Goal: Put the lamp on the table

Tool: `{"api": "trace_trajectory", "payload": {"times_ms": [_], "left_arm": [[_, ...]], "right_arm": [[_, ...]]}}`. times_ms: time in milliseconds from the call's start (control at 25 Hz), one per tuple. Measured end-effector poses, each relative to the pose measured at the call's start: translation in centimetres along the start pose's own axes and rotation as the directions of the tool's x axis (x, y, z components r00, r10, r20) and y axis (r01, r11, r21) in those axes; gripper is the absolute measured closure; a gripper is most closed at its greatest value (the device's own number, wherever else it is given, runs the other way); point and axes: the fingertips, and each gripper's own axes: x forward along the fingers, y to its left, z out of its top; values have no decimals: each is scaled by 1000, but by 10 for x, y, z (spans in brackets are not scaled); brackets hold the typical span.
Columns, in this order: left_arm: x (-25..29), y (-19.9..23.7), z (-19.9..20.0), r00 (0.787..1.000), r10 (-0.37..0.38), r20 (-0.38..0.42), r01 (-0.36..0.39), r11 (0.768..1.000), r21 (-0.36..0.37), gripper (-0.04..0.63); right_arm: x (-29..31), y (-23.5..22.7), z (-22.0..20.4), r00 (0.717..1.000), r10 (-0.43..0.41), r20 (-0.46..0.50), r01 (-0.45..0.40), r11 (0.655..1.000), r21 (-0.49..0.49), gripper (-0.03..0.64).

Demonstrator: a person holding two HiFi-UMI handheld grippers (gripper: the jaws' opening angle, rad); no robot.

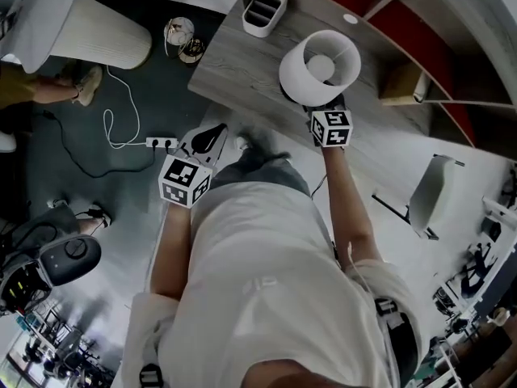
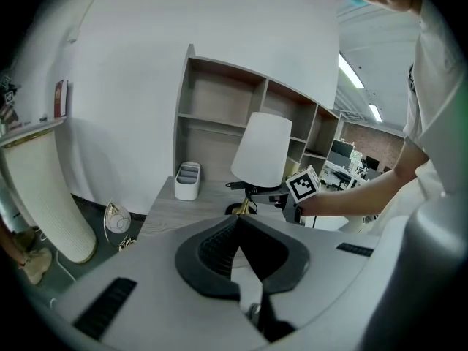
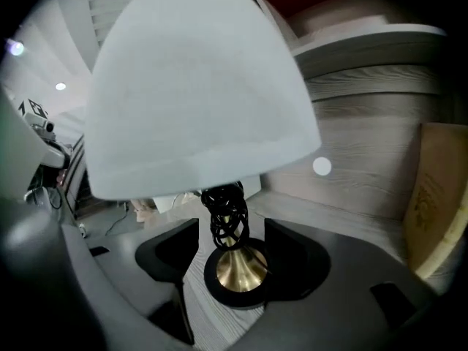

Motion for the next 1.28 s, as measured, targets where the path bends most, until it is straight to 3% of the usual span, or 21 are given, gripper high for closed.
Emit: {"api": "trace_trajectory", "payload": {"times_ms": [560,800,1280], "left_arm": [[29,-51,21,995,-98,22,97,994,45,580],[49,-68,35,989,-141,33,139,988,70,580],[68,-97,80,971,-218,100,202,969,144,580]], "right_arm": [[-75,-3,2,999,-30,28,28,996,87,337],[-124,-13,23,995,-47,90,36,992,121,430],[-229,-2,97,965,-75,251,66,997,47,563]]}}
